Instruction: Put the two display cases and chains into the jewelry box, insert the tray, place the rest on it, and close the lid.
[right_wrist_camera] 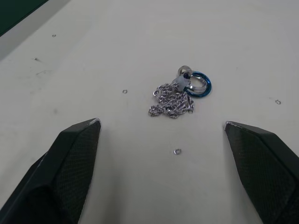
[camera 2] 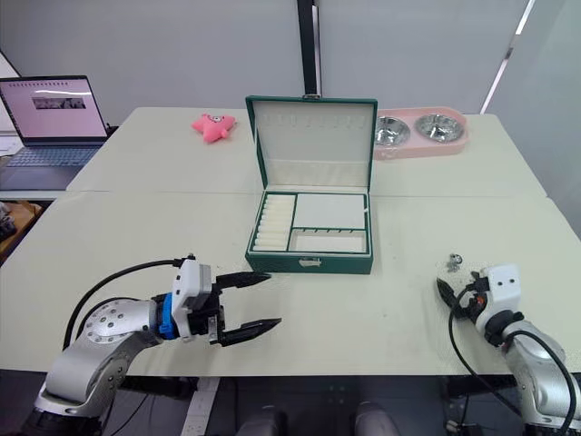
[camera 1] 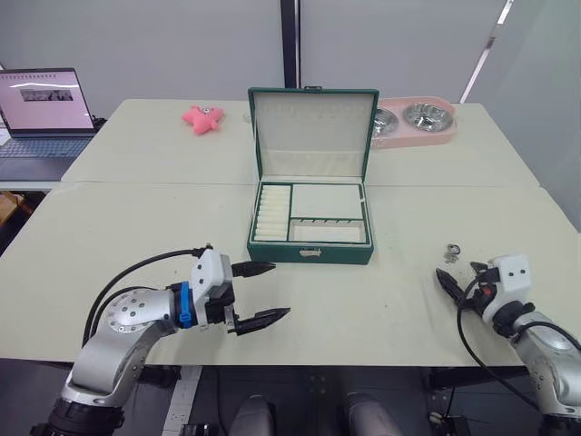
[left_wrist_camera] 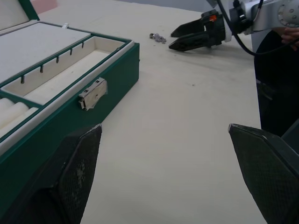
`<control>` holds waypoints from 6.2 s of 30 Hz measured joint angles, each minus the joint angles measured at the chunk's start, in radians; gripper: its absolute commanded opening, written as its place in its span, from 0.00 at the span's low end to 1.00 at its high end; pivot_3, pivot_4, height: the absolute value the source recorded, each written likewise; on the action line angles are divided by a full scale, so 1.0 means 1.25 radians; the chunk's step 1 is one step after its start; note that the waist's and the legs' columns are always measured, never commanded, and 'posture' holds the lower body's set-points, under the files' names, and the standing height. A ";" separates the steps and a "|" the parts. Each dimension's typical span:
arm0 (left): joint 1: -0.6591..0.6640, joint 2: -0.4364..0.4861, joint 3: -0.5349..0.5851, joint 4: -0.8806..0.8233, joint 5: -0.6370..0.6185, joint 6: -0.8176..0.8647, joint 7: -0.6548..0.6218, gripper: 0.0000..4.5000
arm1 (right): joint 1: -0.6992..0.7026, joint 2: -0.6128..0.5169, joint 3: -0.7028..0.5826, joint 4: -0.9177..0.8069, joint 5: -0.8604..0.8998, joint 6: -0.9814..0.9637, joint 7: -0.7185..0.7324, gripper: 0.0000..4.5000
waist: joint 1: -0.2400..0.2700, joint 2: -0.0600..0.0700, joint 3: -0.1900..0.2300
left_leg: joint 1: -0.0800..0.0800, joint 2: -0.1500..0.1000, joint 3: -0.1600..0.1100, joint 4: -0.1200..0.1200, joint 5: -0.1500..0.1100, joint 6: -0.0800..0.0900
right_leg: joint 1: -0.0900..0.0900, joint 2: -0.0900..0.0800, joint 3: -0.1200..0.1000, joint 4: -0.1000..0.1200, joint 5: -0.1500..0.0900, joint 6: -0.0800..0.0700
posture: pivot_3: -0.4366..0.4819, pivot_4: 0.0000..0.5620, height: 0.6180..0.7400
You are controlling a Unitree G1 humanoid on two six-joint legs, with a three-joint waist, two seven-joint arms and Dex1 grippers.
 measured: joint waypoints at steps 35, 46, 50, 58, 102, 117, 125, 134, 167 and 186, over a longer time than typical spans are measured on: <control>-0.023 -0.043 -0.014 0.043 0.033 -0.044 0.012 1.00 | -0.122 0.049 0.034 0.000 -0.059 0.179 -0.175 0.08 | 0.000 -0.006 -0.005 | 0.001 0.000 -0.002 0.000 0.000 0.000 | 0.001 0.000 -0.001 0.000 0.000 0.000 | 0.48 0.27 1.00; -0.023 -0.056 -0.018 0.053 0.034 -0.048 0.012 1.00 | -0.112 0.050 0.035 0.001 -0.060 0.142 -0.160 0.08 | 0.002 -0.007 -0.006 | 0.001 0.000 -0.002 0.000 0.000 0.000 | 0.001 0.000 -0.001 0.000 0.000 0.000 | 0.48 0.27 1.00; -0.023 -0.060 -0.018 0.053 0.033 -0.048 0.012 1.00 | -0.105 0.049 0.034 0.001 -0.059 0.127 -0.142 0.08 | 0.001 -0.007 -0.006 | 0.001 0.000 -0.002 0.000 0.000 0.000 | 0.001 0.000 -0.001 0.000 0.000 0.000 | 0.48 0.27 1.00; -0.023 -0.069 -0.026 0.053 0.033 -0.063 0.004 1.00 | -0.094 0.025 0.034 -0.016 -0.034 0.114 -0.061 0.01 | 0.000 -0.006 -0.006 | 0.000 0.000 -0.001 0.000 0.000 0.000 | 0.001 0.000 -0.001 0.000 0.000 0.000 | 0.48 0.27 1.00; 0.233 -0.140 0.118 -0.116 -0.028 -0.075 0.264 1.00 | -0.493 0.044 0.294 -0.015 0.103 0.225 0.184 0.01 | 0.000 -0.003 -0.004 | -0.001 0.000 -0.001 0.000 0.000 0.000 | -0.001 -0.001 -0.001 0.000 0.000 0.000 | 0.48 0.27 1.00; 0.203 -0.139 0.118 -0.131 -0.037 -0.041 0.286 1.00 | -0.464 0.043 0.313 0.009 0.063 0.200 0.204 0.95 | 0.000 -0.003 -0.003 | -0.001 0.000 -0.001 0.000 0.000 0.000 | -0.001 -0.001 -0.001 0.000 0.000 0.000 | 0.48 0.27 1.00; 0.179 -0.136 0.135 -0.131 -0.072 0.011 0.316 1.00 | -0.421 0.008 0.236 0.010 0.089 0.164 0.232 0.99 | 0.001 -0.003 -0.003 | -0.001 0.000 -0.001 0.000 0.000 0.000 | -0.001 -0.001 -0.001 -0.001 0.000 0.000 | 0.48 0.27 1.00; 0.157 -0.076 0.212 -0.022 -0.069 0.026 0.291 1.00 | -0.271 -0.119 0.106 0.118 0.078 -0.005 0.333 0.99 | 0.004 -0.004 -0.003 | -0.001 0.000 -0.001 0.000 0.000 0.000 | -0.001 -0.001 -0.001 -0.001 0.000 0.000 | 0.48 0.27 1.00; 0.056 0.007 0.378 0.408 0.044 -0.133 0.277 1.00 | -0.129 -0.176 -0.071 0.399 0.044 -0.264 0.309 0.99 | -0.001 -0.003 -0.003 | 0.000 0.000 0.000 0.000 0.000 0.000 | -0.001 -0.001 0.000 -0.001 0.000 0.000 | 0.48 0.27 1.00; -0.234 -0.111 0.180 0.498 0.104 -0.024 0.318 0.05 | -0.369 -0.013 0.154 0.324 -0.021 -0.161 0.250 0.11 | 0.000 -0.003 -0.003 | -0.001 0.000 -0.001 0.001 0.000 0.000 | -0.001 -0.001 -0.001 0.001 0.000 0.000 | 0.48 0.27 1.00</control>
